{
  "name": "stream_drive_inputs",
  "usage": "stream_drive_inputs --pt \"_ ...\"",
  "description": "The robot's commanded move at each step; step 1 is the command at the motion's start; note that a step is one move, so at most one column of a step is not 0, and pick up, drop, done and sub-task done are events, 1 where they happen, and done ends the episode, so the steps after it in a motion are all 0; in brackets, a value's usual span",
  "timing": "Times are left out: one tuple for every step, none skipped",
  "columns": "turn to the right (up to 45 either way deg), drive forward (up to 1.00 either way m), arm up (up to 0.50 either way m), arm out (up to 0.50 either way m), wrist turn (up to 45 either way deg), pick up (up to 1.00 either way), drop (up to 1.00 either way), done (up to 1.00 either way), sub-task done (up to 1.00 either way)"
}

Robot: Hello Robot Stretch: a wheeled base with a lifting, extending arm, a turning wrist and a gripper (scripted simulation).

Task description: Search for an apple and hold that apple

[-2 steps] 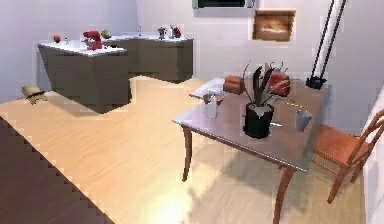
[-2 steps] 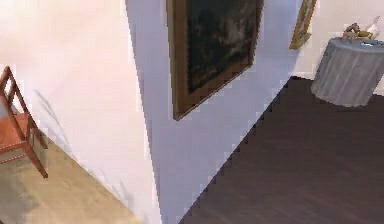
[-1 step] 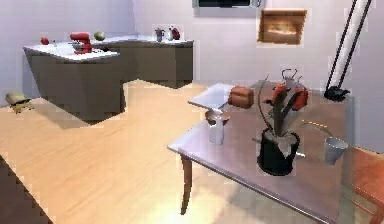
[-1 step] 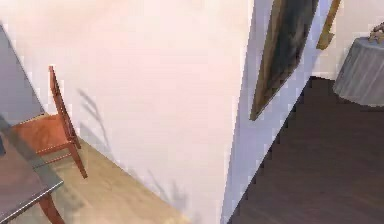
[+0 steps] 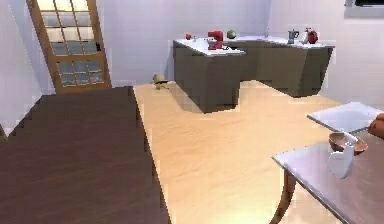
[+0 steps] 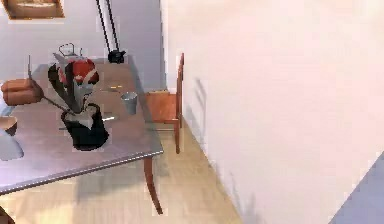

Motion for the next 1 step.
stream_drive_inputs --pt "0.0 0.85 0.00 0.00 0.0 0.00 0.00 0.00 0.00"
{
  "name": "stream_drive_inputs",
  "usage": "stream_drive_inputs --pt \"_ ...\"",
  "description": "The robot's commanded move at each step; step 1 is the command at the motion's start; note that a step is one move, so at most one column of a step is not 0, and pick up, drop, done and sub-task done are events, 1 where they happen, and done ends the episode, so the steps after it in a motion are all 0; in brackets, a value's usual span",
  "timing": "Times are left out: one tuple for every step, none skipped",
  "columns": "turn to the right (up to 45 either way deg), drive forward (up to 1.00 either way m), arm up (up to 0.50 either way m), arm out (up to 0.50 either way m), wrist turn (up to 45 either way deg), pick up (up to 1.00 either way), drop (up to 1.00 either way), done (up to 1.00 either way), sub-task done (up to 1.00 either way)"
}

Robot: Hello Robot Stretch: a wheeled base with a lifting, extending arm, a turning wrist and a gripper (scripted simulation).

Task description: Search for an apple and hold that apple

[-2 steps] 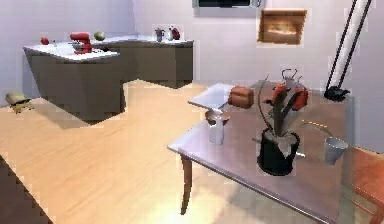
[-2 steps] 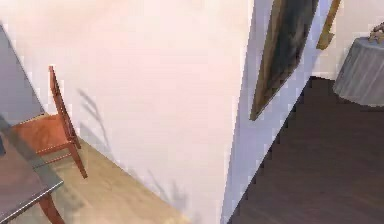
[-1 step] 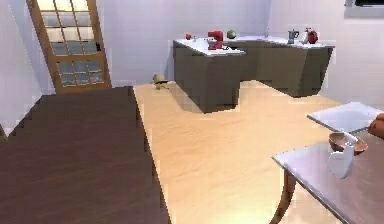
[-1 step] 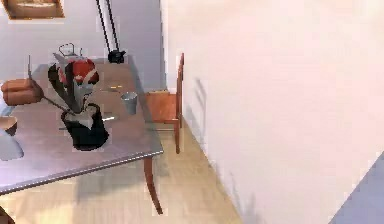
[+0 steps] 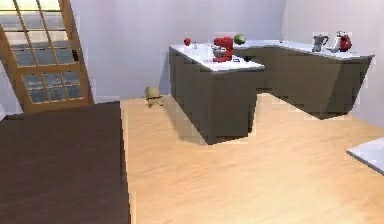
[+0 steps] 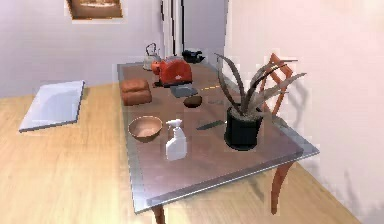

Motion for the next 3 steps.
stream_drive_inputs --pt "9.0 0.00 0.00 0.00 0.0 0.00 0.00 0.00 0.00" --pt "0.0 0.50 0.00 0.00 0.0 0.00 0.00 0.00 0.00" --pt "45.0 0.00 0.00 0.00 0.0 0.00 0.00 0.00 0.00"
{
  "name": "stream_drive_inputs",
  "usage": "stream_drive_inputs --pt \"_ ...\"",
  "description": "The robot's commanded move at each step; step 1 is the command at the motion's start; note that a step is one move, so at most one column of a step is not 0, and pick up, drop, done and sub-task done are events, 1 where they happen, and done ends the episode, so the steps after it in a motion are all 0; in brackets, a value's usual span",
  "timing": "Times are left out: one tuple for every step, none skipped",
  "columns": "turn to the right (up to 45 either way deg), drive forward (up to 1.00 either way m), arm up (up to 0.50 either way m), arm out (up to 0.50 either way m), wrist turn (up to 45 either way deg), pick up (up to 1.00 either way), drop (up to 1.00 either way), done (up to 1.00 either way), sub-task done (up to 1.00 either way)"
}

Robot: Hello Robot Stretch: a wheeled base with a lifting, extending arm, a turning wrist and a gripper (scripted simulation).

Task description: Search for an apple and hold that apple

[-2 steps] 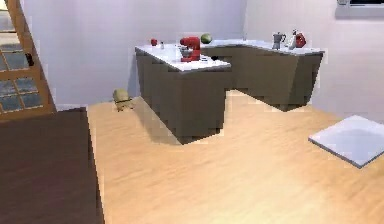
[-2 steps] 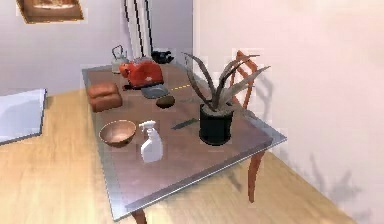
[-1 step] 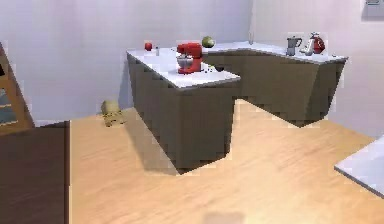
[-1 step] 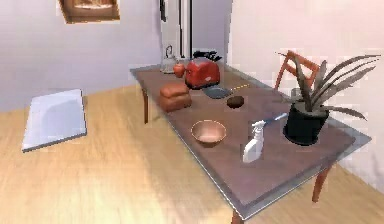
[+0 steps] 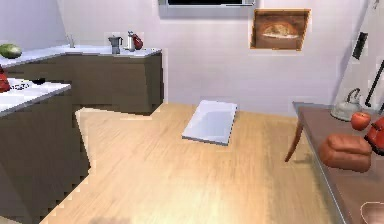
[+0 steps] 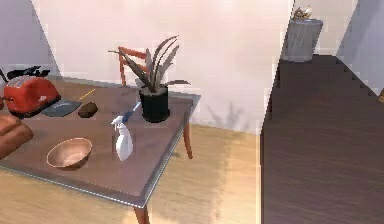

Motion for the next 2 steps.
stream_drive_inputs --pt "15.0 0.00 0.00 0.00 0.0 0.00 0.00 0.00 0.00" --pt "0.0 1.00 0.00 0.00 0.0 0.00 0.00 0.00 0.00"
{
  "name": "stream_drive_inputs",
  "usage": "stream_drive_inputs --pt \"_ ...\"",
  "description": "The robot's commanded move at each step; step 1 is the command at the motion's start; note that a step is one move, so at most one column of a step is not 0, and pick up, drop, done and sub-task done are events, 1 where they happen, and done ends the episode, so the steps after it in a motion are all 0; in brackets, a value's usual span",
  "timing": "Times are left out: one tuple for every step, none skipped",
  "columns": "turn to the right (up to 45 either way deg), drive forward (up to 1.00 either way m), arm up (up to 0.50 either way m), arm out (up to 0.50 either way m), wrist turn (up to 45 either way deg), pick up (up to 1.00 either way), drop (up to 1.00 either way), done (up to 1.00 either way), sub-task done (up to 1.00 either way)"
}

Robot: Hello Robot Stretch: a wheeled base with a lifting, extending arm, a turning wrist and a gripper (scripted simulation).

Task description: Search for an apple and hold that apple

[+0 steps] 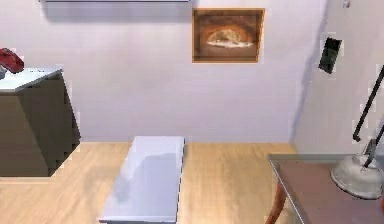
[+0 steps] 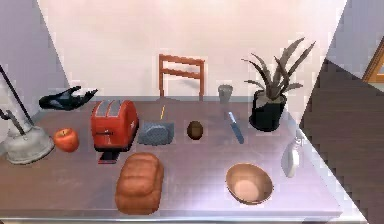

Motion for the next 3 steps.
stream_drive_inputs --pt "0.0 0.35 0.00 0.00 0.0 0.00 0.00 0.00 0.00" --pt "-15.0 0.00 0.00 0.00 0.0 0.00 0.00 0.00 0.00" --pt "0.0 0.00 0.50 0.00 0.0 0.00 0.00 0.00 0.00"
